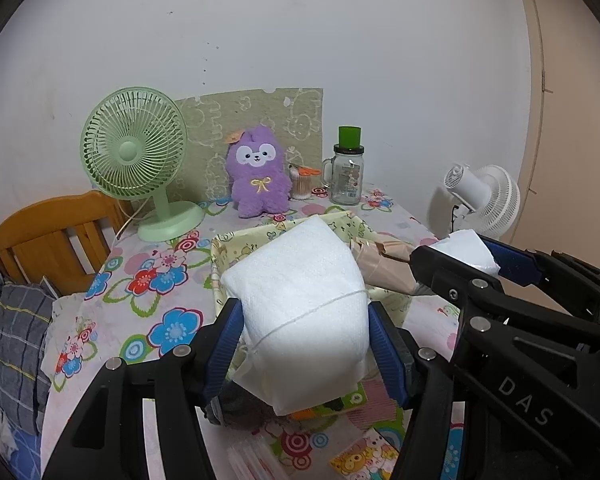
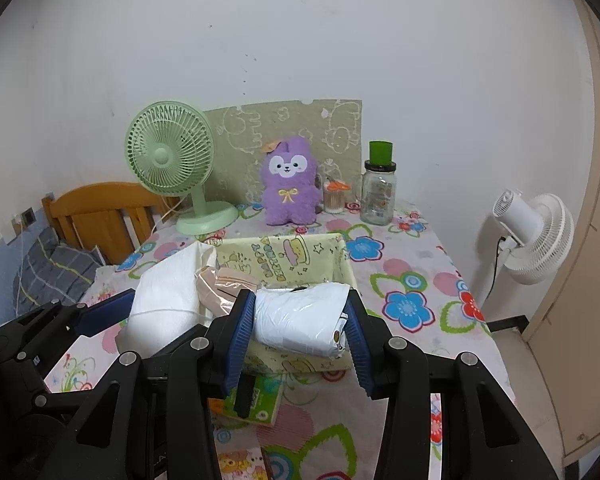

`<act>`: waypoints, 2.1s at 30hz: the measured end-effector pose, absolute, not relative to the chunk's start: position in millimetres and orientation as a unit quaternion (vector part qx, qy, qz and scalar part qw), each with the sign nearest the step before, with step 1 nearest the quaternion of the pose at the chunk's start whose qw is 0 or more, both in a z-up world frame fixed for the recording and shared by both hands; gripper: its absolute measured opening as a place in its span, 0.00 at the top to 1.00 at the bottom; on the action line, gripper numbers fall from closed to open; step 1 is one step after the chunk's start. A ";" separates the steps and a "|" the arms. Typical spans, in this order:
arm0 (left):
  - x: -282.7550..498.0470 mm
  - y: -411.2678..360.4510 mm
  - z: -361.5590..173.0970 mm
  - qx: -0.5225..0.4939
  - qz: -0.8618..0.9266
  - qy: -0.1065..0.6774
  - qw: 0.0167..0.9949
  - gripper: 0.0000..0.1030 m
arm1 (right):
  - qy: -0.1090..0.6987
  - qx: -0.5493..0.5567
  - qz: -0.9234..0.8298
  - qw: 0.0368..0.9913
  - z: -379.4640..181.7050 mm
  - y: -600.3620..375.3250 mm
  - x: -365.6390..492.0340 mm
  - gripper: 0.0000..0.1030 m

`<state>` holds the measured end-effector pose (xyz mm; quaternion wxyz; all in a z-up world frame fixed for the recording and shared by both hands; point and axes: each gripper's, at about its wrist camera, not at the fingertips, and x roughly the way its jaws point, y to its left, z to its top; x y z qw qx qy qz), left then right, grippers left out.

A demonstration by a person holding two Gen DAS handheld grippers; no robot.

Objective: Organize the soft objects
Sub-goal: 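Carry the white cloth with the left gripper while the right carries the towel over the box, then lower both items into the box and open both grippers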

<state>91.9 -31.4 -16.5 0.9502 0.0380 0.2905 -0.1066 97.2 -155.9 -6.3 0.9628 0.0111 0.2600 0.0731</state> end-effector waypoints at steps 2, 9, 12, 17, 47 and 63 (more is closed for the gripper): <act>97.0 -30.8 -15.3 0.037 -0.105 0.291 0.950 0.37 | 0.260 0.011 0.074 0.963 -5.5 -155.4 101.7 0.54; 111.8 -28.0 -14.4 0.035 -0.101 0.293 0.950 0.37 | 0.260 0.011 0.078 0.962 -4.8 -152.2 117.6 0.54; 118.7 -27.3 -14.7 0.035 -0.099 0.294 0.950 0.37 | 0.262 0.015 0.080 0.962 -5.6 -152.3 125.1 0.54; 130.7 -26.7 -17.4 0.032 -0.098 0.298 0.949 0.37 | 0.266 0.021 0.082 0.960 -9.1 -152.2 136.9 0.54; 190.7 -25.0 -55.8 0.012 -0.078 0.334 0.939 0.20 | 0.311 0.036 0.091 0.945 -49.5 -146.6 203.1 0.53; 185.4 -21.8 -57.8 0.013 -0.084 0.336 0.938 0.15 | 0.289 0.018 0.112 0.950 -45.4 -130.5 194.7 0.14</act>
